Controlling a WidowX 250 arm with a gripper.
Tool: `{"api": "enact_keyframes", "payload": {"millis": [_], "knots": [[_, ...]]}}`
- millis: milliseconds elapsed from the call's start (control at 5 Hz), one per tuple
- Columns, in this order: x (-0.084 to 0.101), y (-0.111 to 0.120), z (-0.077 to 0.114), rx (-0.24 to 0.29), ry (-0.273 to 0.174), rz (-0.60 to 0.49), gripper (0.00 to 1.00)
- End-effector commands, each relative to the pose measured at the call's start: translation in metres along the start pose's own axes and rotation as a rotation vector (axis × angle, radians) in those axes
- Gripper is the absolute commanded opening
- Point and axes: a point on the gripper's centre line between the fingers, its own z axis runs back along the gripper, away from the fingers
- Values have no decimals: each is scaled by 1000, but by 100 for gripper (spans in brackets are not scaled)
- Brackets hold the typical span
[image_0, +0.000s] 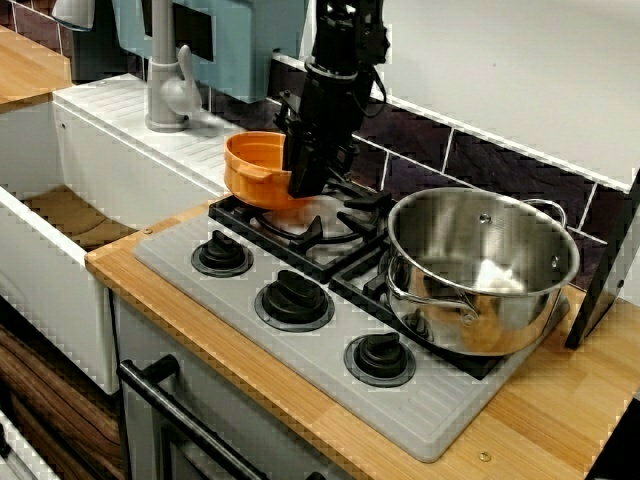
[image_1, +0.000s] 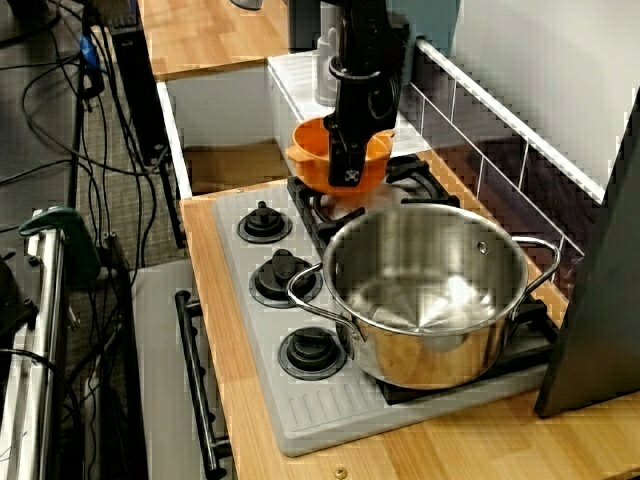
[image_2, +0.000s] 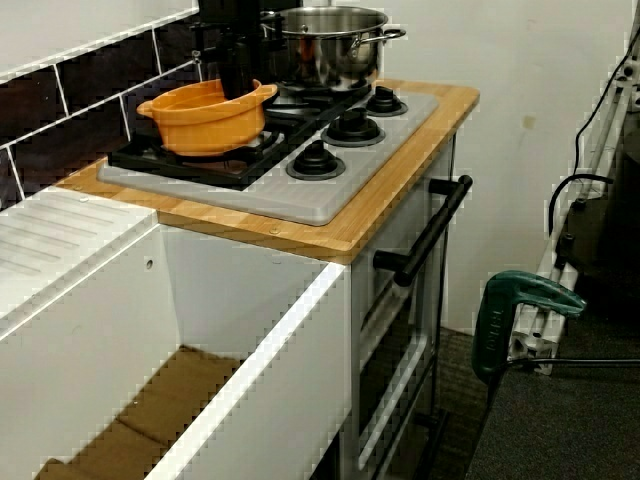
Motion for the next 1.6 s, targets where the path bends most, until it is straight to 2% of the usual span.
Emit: {"api": "enact_keyframes", "payload": {"millis": [0, 400, 1000, 1400], "knots": [[0, -1, 43, 54, -126, -86, 0], [-3, 5, 54, 81, -201, -192, 0], [-11, -1, 65, 93, -275, -331, 0], [-15, 3, 74, 151, -326, -505, 0]]}}
